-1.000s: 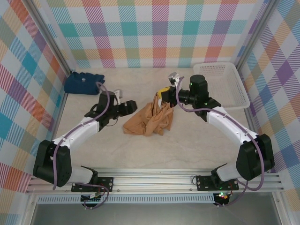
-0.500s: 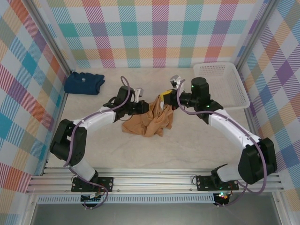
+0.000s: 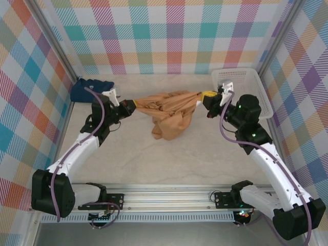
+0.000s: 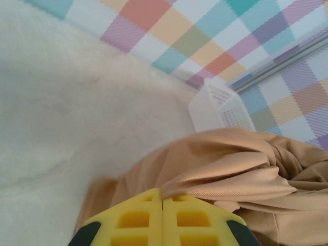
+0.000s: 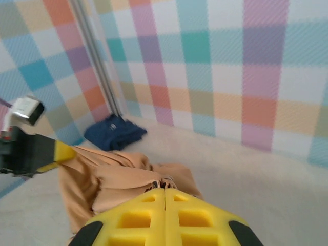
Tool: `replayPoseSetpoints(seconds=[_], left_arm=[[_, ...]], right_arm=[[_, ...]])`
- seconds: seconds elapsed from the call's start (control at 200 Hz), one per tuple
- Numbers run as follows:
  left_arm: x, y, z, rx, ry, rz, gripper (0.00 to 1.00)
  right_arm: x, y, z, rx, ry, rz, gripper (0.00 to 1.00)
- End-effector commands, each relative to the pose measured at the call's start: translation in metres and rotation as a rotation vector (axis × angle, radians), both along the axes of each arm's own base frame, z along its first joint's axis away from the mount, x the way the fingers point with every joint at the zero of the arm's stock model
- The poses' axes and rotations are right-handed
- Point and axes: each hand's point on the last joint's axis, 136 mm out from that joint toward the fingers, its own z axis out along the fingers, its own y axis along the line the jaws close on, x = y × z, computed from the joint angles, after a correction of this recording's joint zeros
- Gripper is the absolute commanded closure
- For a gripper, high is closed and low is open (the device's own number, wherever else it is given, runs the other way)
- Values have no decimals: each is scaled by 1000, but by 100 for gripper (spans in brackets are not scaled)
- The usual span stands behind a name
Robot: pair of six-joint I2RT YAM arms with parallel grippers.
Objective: Fold the inside-out t-shirt
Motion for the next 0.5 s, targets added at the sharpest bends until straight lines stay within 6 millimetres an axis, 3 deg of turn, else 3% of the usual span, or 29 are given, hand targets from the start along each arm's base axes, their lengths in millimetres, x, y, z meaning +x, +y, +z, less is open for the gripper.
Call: replayPoseSetpoints(seconds=[0.0, 0.1, 0.265, 0.385, 0.455, 0.495], left_arm=[[-21, 5, -94, 81, 234, -1, 100], [-35, 16, -133, 169, 310, 19, 100], [-45, 36, -159, 254, 352, 95, 100], [-45, 31, -157, 228, 339, 78, 100], [-43, 18, -148, 178, 303, 17, 100], [-42, 10, -143, 153, 288, -19, 100]], right_arm=[[5, -11, -90, -41, 273, -84, 100], [3, -22, -143, -52, 441, -168, 100], [-9, -60, -205, -160, 677, -392, 100], [-22, -75, -222, -236, 737, -452, 100], [-28, -59, -223, -302, 704, -361, 100], [-32, -42, -219, -353, 651, -277, 91]])
